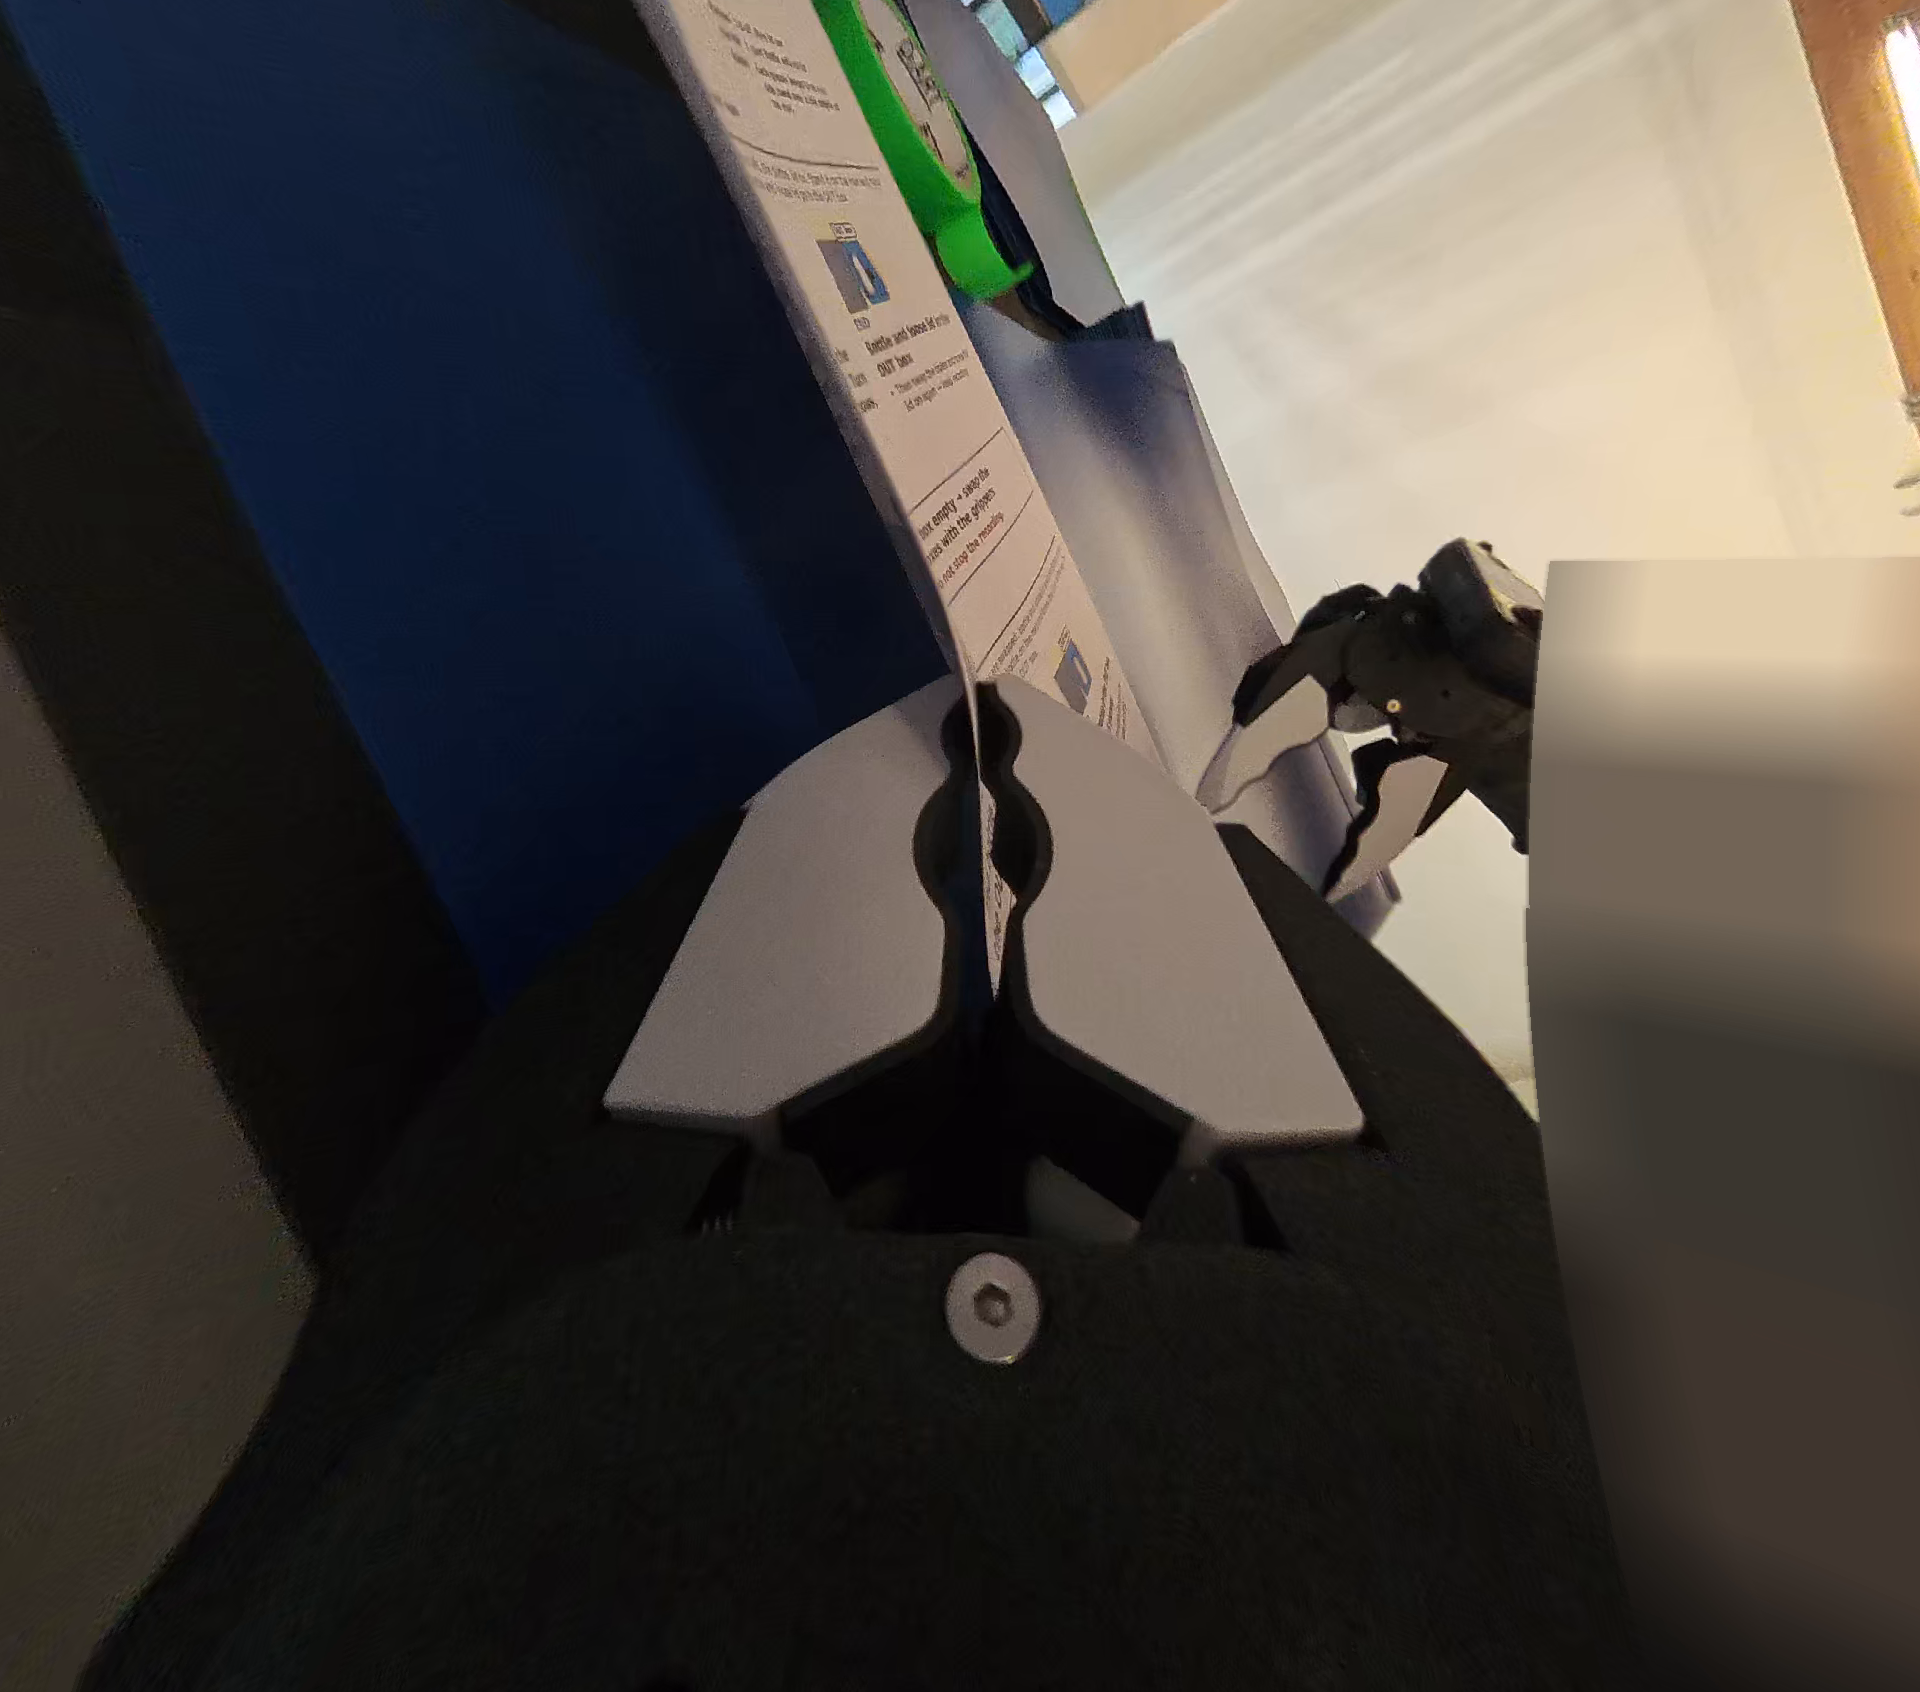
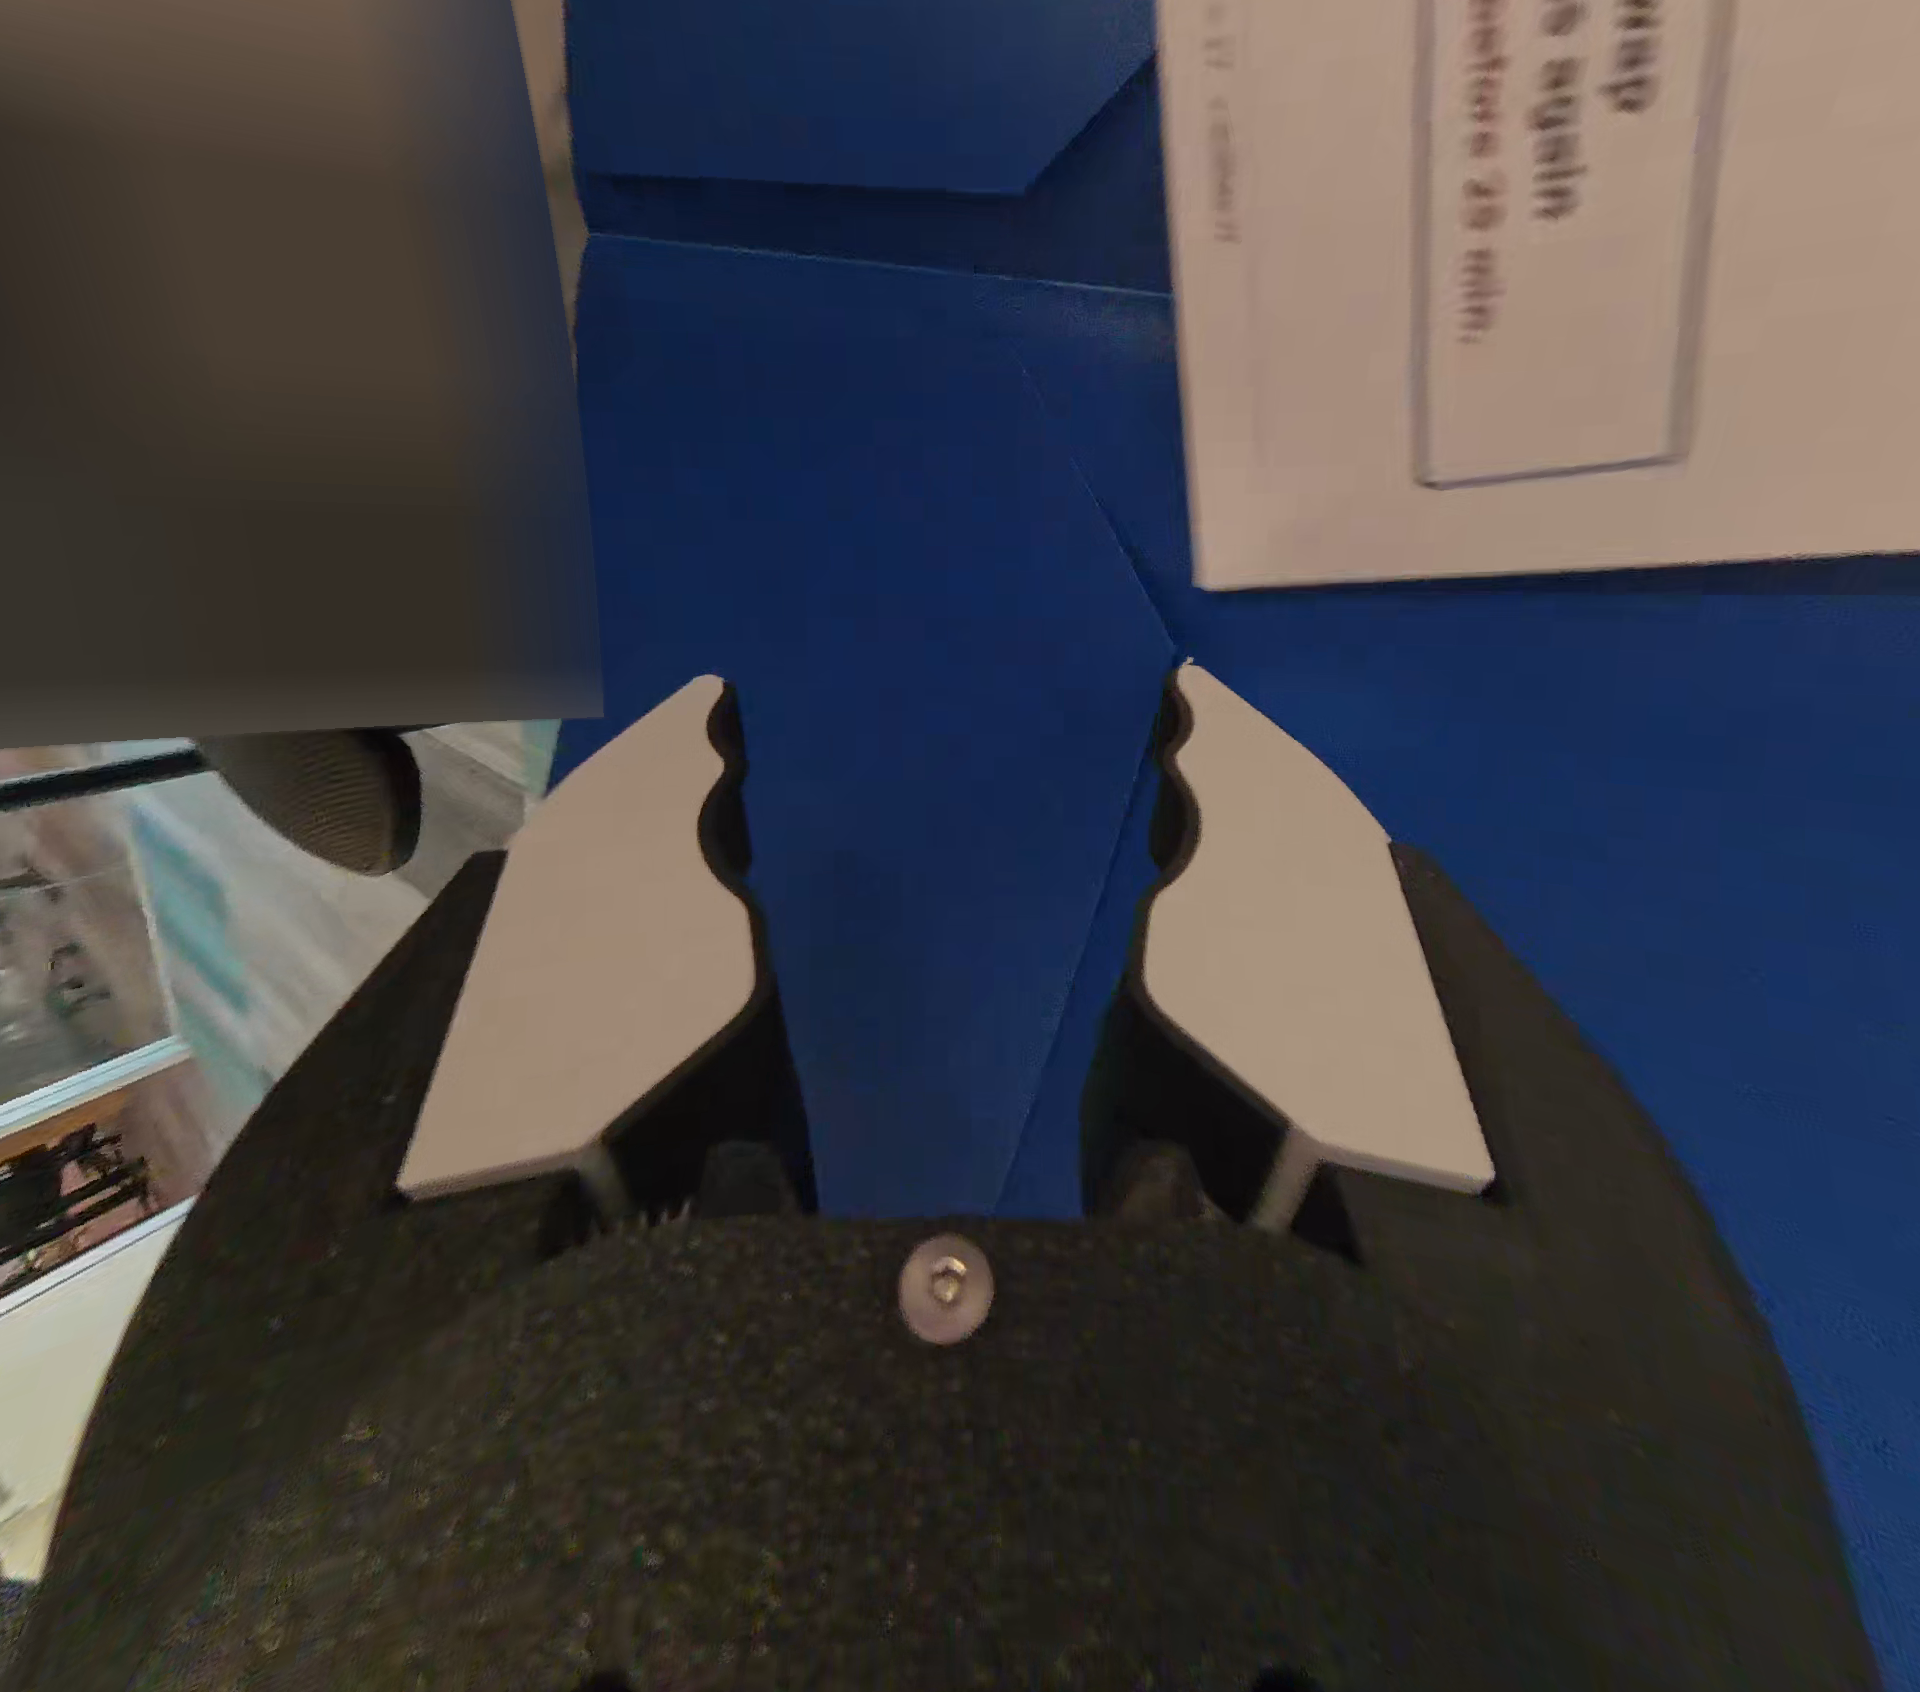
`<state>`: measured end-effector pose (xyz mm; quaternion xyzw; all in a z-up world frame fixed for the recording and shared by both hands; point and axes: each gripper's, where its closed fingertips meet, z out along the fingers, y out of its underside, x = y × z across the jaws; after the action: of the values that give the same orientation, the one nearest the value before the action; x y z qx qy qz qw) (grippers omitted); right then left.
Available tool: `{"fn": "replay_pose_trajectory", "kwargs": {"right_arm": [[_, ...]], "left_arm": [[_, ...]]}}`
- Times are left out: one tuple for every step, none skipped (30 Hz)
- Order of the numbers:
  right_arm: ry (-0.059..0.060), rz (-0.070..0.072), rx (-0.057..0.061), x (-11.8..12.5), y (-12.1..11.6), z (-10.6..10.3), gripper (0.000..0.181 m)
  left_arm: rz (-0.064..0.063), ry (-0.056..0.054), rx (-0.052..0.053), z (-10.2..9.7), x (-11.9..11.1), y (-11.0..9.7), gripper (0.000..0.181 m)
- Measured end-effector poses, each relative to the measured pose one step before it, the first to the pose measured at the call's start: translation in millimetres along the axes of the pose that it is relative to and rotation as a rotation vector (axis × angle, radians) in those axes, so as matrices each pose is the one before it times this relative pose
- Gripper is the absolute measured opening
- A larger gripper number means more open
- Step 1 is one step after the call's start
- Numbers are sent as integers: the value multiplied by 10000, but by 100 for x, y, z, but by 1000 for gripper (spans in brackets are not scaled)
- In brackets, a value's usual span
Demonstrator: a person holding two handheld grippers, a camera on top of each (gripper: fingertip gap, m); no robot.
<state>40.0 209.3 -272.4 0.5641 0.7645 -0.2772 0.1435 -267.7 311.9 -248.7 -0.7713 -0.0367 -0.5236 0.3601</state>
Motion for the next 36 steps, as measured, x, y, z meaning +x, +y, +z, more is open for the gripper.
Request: {"fn": "replay_pose_trajectory", "kwargs": {"right_arm": [[-384,-37,90,-291,-62,-245,75],[-505,75,151,-391,-148,-326,71],[-565,165,177,-414,-209,-318,65],[-477,184,56,-245,-69,-219,59],[-269,157,-86,52,102,-83,57],[-88,112,-105,263,79,-1,56],[-14,92,-68,262,-16,38,56],[52,50,-16,227,-77,68,57],[78,-12,91,169,-130,139,57],[-4,-45,170,27,-129,312,59],[-107,-21,138,-156,-26,483,61],[-148,-5,96,-258,-6,358,65],[-282,-21,105,-431,-71,118,66],[-313,84,77,-389,-77,72,70],[-223,74,64,-203,-76,44,71],[-100,-12,10,-40,-19,38,72],[10,-156,-1,45,5,-53,72],[150,-249,62,210,-111,-167,69],[299,-348,196,375,-301,-227,68],[348,-474,241,413,-342,-194,69],[306,-517,110,357,-162,-96,68],[244,-474,-159,272,274,85,67],[151,-488,-350,101,557,265,66],[171,-476,-111,40,224,241,66],[222,-384,60,58,74,127,65],[107,-141,119,-34,64,41,64],[-310,215,105,-454,70,78,61],[-930,512,-73,-1116,316,204,57],[-1015,685,-53,-1048,318,387,53],[-586,529,241,-450,-126,201,50],[-165,197,331,-101,-239,-164,51],[147,71,379,74,-275,-494,54],[199,117,296,73,-102,-539,58],[40,206,20,-85,265,-244,59],[-214,266,-155,-403,402,165,61],[-349,340,-312,-561,528,492,61]], "left_arm": [[86,-105,172,-72,-86,-226,1],[82,-97,76,-32,-74,-67,1],[57,-88,-47,48,-71,122,1],[61,-91,-87,75,-62,173,1],[84,-138,-68,97,-104,138,1],[109,-158,-43,76,-92,105,1],[121,-121,-50,70,-42,123,1],[112,-93,-32,48,-24,94,1],[79,-46,-21,11,2,68,1],[29,-26,-24,15,-14,68,1],[-5,-45,-20,2,-63,58,1],[-16,-23,-63,36,-44,94,1],[-22,-37,-100,69,-64,139,1],[4,-70,-74,64,-88,95,3],[14,-58,-87,80,-57,109,3],[-3,-52,-78,71,-69,97,0],[-13,-6,-60,50,-13,77,3],[-32,4,-80,50,-20,100,3],[-32,-25,-89,74,-52,119,3],[12,-51,-128,114,-47,167,3],[53,-92,-201,184,-56,245,1],[77,-118,-250,226,-74,307,1],[55,-65,-213,199,-31,241,1],[-9,-9,-114,99,-20,121,1],[-47,32,14,-34,-3,-18,1],[-40,16,23,-25,-19,-19,1],[15,-55,-2,13,-50,0,1],[78,-91,-31,35,-37,54,1],[47,-58,-20,28,-31,25,1],[-2,20,-3,2,21,9,1],[-17,45,8,-21,35,-1,1],[-8,16,2,-13,15,-8,1],[-12,10,-19,22,-3,19,1],[-25,23,-25,19,7,22,1],[-38,34,-19,1,12,6,1],[-36,29,-5,-7,4,0,1]]}}
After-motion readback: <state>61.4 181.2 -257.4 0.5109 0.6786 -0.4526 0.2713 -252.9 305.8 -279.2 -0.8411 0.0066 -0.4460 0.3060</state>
